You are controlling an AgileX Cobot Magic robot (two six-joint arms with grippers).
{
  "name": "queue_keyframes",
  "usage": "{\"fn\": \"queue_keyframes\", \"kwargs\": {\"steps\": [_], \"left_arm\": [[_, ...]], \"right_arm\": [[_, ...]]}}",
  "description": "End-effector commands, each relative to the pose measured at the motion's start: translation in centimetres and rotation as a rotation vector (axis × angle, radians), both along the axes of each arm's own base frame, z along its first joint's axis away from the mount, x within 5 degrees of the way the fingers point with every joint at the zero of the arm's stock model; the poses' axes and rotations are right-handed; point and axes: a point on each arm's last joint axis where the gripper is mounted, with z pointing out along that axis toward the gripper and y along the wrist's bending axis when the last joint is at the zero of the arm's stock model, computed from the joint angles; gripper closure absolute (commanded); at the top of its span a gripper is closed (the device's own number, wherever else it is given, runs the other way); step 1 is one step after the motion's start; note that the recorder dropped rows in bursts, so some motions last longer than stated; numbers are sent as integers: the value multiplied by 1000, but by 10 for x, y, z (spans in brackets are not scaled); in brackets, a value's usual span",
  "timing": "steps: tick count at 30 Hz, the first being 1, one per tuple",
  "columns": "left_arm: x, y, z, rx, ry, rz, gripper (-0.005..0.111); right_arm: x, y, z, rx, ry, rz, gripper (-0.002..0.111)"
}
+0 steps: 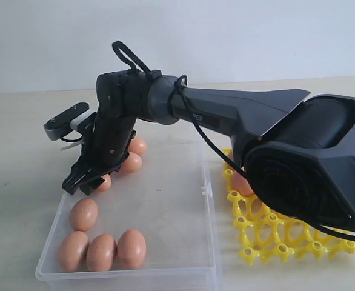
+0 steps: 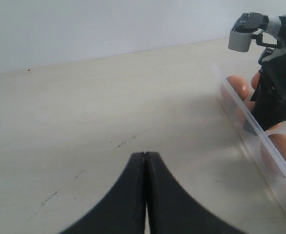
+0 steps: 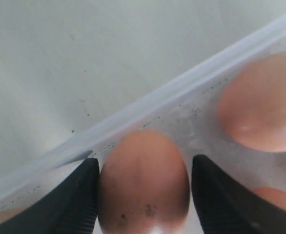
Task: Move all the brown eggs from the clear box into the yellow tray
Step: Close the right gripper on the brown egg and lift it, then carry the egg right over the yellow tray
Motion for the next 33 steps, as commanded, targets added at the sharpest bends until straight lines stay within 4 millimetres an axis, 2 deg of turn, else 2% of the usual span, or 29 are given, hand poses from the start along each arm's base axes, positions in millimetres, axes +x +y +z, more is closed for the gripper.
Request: {"fn": "queue_keyframes", "kwargs": {"steps": [1, 7, 9, 11, 14, 15, 19, 23, 28, 30, 33], "left_arm": [[0, 0, 3, -7, -17, -4, 107], [0, 0, 3, -7, -17, -4, 107], [0, 0, 3, -7, -17, -4, 107], [0, 0, 3, -7, -17, -4, 107], [0, 0, 3, -7, -17, -4, 107], [0, 0, 3, -7, -17, -4, 107], [0, 0, 3, -7, -17, -4, 107], [0, 0, 3, -7, -17, -4, 107], [0, 0, 3, -7, -17, -4, 107], [0, 0, 3, -7, -17, -4, 107], [0, 0, 3, -7, -17, -4, 107]], "right_arm": [[3, 3, 0, 37, -11, -44, 54], [4, 5, 1, 69, -9, -93, 55], [5, 6, 1, 77, -8, -106, 60], [5, 6, 1, 79, -7, -107, 74], [5, 6, 1, 79, -7, -107, 104], [5, 6, 1, 79, -7, -107, 108], [4, 5, 8, 85, -5, -106, 108], [2, 2, 32, 139, -69, -121, 108], [-15, -27, 44, 160, -140, -160, 108], [-26, -45, 47, 180, -169, -191, 108], [-44, -77, 67, 291, -229, -302, 108]]}}
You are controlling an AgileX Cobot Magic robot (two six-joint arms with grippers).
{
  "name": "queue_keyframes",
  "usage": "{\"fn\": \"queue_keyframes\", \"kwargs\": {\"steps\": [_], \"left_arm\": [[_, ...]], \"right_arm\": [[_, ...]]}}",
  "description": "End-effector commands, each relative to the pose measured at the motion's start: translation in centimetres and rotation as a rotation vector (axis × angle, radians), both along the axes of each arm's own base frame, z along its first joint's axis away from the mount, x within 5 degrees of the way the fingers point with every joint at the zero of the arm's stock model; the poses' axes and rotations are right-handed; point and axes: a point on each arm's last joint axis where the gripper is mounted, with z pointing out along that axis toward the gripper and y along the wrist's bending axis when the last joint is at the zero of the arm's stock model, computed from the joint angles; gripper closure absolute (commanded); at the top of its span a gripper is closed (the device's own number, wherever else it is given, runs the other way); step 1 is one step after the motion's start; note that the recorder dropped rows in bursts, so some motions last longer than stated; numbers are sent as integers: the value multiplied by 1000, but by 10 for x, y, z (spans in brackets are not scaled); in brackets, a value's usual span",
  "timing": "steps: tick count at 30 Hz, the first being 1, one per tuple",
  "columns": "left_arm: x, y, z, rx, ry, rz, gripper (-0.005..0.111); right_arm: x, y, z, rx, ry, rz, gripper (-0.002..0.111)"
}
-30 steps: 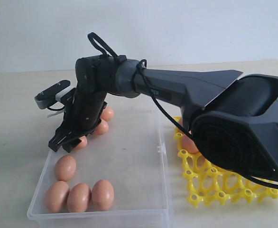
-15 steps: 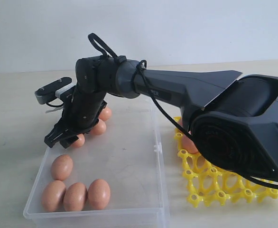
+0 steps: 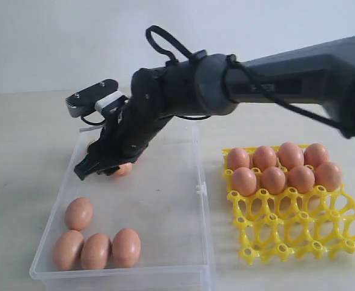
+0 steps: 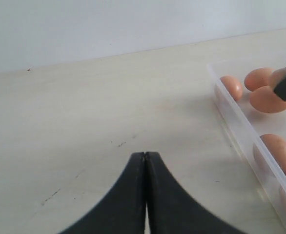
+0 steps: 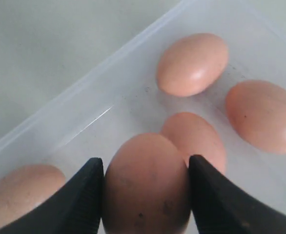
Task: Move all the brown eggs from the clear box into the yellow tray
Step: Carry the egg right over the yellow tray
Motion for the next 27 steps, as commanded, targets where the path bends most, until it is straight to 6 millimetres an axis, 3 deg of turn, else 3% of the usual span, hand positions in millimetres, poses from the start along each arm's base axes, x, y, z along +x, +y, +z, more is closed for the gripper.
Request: {"fn": "queue_keyframes", "kwargs": {"steps": [1, 6, 12, 17, 27], "left_arm": [[0, 0, 3, -7, -17, -4, 107], [0, 0, 3, -7, -17, -4, 107], [0, 0, 3, -7, -17, -4, 107], [0, 0, 3, -7, -17, -4, 107], [0, 0, 3, -7, -17, -4, 107]], "right_arm": [[-15, -36, 36, 167, -119, -137, 108], [-39, -84, 53, 303, -208, -308, 108], [-73, -145, 38, 357, -258, -534, 108], [-92, -170, 18, 305, -191, -608, 108], [-92, -192, 2, 275, -77, -724, 108]]}}
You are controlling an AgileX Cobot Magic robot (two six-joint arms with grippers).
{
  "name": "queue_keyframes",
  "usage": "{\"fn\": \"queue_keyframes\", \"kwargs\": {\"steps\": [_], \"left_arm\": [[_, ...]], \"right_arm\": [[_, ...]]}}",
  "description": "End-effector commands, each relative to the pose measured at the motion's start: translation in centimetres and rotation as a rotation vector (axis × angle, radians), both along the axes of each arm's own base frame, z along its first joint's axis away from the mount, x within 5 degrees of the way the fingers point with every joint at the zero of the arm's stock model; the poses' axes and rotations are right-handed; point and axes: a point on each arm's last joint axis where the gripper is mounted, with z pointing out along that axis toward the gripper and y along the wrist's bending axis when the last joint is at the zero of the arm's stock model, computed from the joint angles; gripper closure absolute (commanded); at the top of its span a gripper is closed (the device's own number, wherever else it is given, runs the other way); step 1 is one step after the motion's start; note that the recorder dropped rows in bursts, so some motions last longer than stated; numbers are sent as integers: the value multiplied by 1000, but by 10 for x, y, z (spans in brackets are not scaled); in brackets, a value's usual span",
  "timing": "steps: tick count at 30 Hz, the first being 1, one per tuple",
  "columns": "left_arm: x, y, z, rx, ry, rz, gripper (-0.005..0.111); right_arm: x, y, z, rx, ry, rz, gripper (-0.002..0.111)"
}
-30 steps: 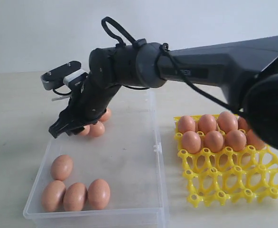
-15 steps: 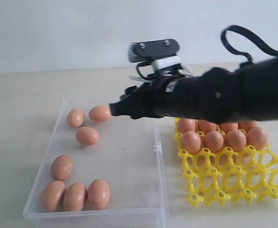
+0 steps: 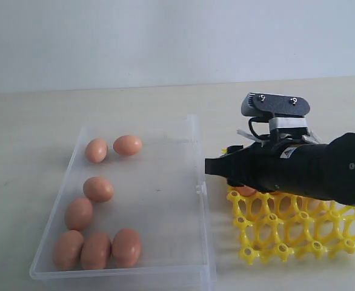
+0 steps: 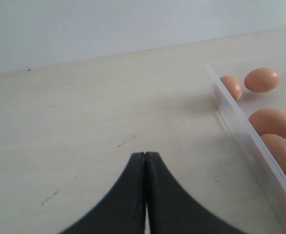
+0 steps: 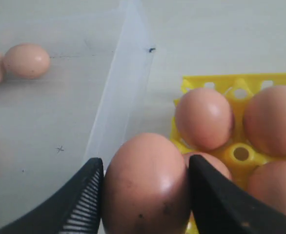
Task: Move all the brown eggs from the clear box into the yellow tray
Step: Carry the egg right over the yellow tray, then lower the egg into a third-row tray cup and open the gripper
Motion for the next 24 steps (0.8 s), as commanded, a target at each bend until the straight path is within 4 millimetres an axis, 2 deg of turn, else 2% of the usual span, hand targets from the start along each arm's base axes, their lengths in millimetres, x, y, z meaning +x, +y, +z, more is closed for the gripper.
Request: {"fn": "queue_keyframes", "kwargs": {"steps": [1, 12, 24], "left_arm": [[0, 0, 3, -7, -17, -4, 107], [0, 0, 3, -7, -17, -4, 107], [0, 0, 3, -7, -17, -4, 107]], "right_arm": [[-4, -8, -3, 3, 15, -27, 108], [-18, -24, -21, -22, 60, -86, 108], [-18, -25, -21, -22, 53, -92, 108]]}}
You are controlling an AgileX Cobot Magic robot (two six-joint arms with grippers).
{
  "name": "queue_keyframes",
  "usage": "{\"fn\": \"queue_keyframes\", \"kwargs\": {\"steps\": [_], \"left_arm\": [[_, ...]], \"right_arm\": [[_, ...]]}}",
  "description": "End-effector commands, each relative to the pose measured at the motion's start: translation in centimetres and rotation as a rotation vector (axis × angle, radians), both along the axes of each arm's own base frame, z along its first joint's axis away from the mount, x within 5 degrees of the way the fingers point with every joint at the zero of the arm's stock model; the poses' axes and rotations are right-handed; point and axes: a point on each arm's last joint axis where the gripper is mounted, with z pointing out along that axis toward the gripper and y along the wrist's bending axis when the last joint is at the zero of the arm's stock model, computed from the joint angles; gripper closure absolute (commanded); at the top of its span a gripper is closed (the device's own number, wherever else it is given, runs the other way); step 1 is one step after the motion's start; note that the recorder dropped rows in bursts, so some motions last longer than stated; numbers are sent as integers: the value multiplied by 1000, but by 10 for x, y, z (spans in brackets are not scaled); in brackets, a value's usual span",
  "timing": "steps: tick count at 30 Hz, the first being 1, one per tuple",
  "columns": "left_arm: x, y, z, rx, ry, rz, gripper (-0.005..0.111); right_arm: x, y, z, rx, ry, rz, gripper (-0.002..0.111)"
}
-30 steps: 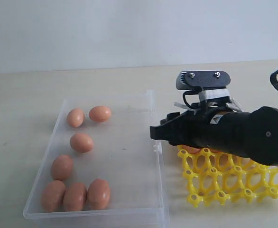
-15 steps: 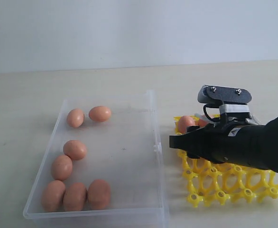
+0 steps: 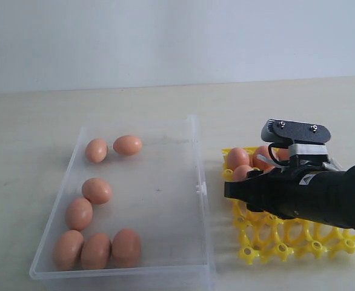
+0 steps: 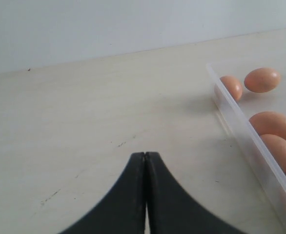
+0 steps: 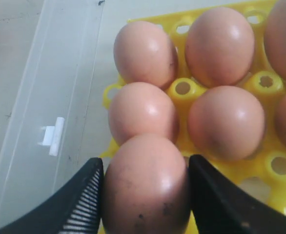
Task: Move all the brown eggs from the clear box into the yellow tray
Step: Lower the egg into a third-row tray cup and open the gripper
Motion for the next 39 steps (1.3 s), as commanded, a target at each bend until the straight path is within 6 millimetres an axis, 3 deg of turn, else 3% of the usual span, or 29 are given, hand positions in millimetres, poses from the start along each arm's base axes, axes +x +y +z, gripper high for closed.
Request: {"fn": "queue_keyframes", "kwargs": {"steps": [1, 14, 39], "left_arm": [[0, 0, 3, -7, -17, -4, 107], [0, 0, 3, -7, -17, -4, 107], [0, 0, 3, -7, -17, -4, 107]], "right_arm": [[2, -2, 4, 6, -38, -14, 108], [10, -2, 13, -6, -184, -4, 108], [4, 1, -8, -12, -25, -1, 108]]}}
